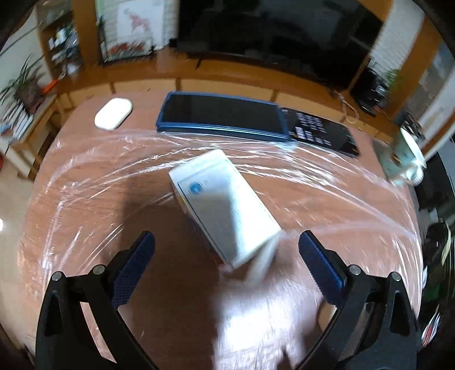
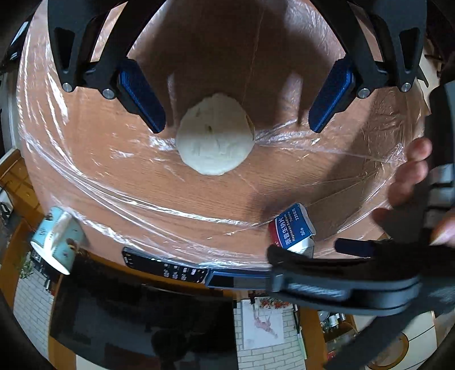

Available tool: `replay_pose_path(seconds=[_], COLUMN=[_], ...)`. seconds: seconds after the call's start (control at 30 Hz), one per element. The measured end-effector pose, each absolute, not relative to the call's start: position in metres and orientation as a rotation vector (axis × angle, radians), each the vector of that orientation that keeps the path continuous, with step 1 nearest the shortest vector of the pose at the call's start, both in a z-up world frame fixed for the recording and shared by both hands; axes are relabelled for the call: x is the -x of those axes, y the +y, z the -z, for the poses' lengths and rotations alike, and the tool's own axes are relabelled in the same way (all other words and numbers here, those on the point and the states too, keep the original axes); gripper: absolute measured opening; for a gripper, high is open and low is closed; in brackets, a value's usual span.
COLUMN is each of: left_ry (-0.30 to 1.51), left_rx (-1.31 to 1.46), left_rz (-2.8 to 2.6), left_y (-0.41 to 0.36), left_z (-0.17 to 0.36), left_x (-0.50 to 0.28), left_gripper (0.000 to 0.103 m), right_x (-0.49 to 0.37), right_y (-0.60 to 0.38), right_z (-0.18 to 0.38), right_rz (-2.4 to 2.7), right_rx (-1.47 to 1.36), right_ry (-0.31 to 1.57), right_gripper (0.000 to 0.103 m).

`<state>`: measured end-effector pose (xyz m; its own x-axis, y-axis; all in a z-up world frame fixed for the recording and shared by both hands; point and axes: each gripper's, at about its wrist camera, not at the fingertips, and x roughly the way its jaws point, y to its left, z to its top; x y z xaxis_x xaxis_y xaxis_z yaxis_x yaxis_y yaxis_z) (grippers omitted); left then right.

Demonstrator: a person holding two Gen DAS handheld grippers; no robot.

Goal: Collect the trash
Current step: 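Move both tools back over the table toward the white box and bun, then grasp the white printed box with the left tool while the right tool grasps the white bun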

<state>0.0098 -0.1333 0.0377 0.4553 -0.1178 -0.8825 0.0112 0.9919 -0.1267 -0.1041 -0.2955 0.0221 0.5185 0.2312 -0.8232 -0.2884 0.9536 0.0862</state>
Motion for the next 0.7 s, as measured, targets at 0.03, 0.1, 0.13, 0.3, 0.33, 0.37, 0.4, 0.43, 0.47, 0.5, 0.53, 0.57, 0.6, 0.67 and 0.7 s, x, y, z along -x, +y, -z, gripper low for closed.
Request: replay_pose_path(seconds=[0.03,0.1,0.13,0.3,0.33,0.37,0.4,0.43,0.47,0.5,0.53,0.57,0.6,0.67,0.7], left_ry=[1.1,1.109,1.109,1.115,1.114,1.111,1.113,1.123,1.128,1.129,1.131,1.127,1.125,1.123,1.123], left_rx=[0.112,0.105,0.102,0.1,0.097,0.091,0.085,0.079,0.078,0.086,0.088,0.085,0.082,0.072,0.063], left_rz=[0.071,0.048,0.043,0.035,0.035,0.036,0.048,0.055,0.061,0.077,0.078,0.074,0.075,0.068,0.07], left_y=[-0.134,-0.135,-0.136,-0.139,-0.14,-0.14,-0.141,-0.142,-0.142,-0.142,-0.141,-0.141,-0.141,-0.141,-0.141], left_z=[-0.035,-0.028,-0.026,-0.021,-0.02,-0.02,-0.02,-0.018,-0.018,-0.017,-0.017,-0.017,-0.017,-0.016,-0.016], left_x=[-0.013,-0.022,-0.024,-0.031,-0.033,-0.034,-0.035,-0.037,-0.038,-0.039,-0.04,-0.04,-0.04,-0.041,-0.041], left_gripper=[0.101,0.101,0.101,0.101,0.101,0.1,0.094,0.091,0.091,0.091,0.091,0.091,0.091,0.091,0.091], right_x=[0.099,0.094,0.093,0.084,0.083,0.081,0.077,0.076,0.074,0.074,0.075,0.075,0.075,0.075,0.074], right_y=[-0.296,-0.297,-0.299,-0.301,-0.301,-0.301,-0.301,-0.3,-0.3,-0.3,-0.3,-0.299,-0.298,-0.295,-0.296], right_z=[-0.02,-0.017,-0.016,-0.015,-0.016,-0.016,-0.016,-0.017,-0.016,-0.016,-0.017,-0.016,-0.016,-0.016,-0.015], right_rz=[-0.315,-0.335,-0.345,-0.35,-0.352,-0.356,-0.357,-0.36,-0.364,-0.362,-0.361,-0.359,-0.359,-0.37,-0.372], right_rx=[0.064,0.035,0.02,0.026,0.026,0.025,0.029,0.032,0.035,0.041,0.043,0.047,0.056,0.068,0.058], right_ry=[0.983,1.005,1.008,1.022,1.024,1.024,1.027,1.029,1.03,1.029,1.028,1.027,1.027,1.027,1.028], right_gripper=[0.099,0.099,0.098,0.092,0.091,0.086,0.083,0.082,0.08,0.08,0.08,0.081,0.082,0.086,0.089])
